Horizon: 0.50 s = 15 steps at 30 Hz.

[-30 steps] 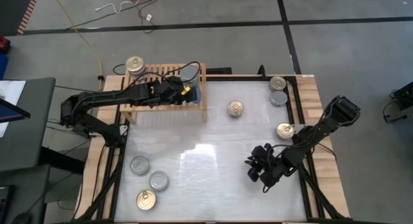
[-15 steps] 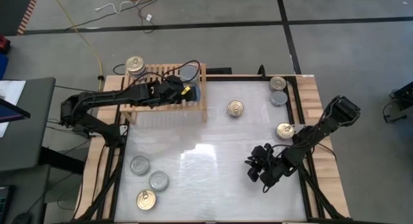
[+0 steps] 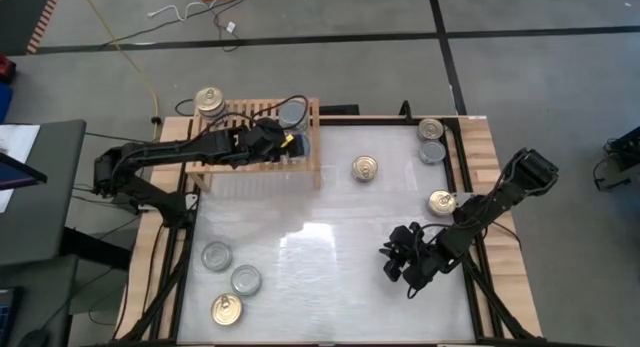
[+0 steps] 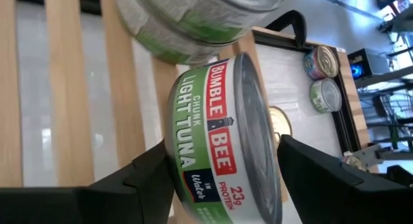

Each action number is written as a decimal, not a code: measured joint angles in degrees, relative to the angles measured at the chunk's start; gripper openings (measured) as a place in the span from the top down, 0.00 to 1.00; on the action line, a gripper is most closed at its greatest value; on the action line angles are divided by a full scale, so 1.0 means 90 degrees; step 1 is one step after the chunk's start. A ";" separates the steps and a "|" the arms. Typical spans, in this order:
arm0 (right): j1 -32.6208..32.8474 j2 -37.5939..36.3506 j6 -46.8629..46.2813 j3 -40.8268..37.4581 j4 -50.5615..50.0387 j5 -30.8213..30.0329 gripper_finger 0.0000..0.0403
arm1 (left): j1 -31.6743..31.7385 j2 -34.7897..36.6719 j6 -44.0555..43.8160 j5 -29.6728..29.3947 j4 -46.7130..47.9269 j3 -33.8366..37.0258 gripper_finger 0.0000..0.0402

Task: Stack canned seafood by type on shelf
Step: Put the green tuna can aligned with the other green tuna can on the shelf

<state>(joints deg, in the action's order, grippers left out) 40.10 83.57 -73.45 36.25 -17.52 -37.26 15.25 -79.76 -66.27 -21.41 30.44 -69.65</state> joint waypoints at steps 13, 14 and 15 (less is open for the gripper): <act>0.0000 0.0000 0.0000 0.0000 0.0000 0.0000 0.71 | 0.0000 0.0008 -0.0064 0.0611 0.0302 0.0000 0.37; 0.0000 0.0000 -0.0002 0.0000 0.0000 0.0000 0.71 | 0.0000 0.0009 -0.0067 0.0672 0.0311 0.0000 0.37; 0.0000 0.0000 -0.0002 0.0000 0.0000 0.0000 0.71 | 0.0000 0.0009 -0.0069 0.0715 0.0325 -0.0003 0.37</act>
<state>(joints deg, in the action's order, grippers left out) 40.10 83.57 -73.47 36.25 -17.52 -37.26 15.25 -79.68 -66.89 -14.98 33.36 -69.68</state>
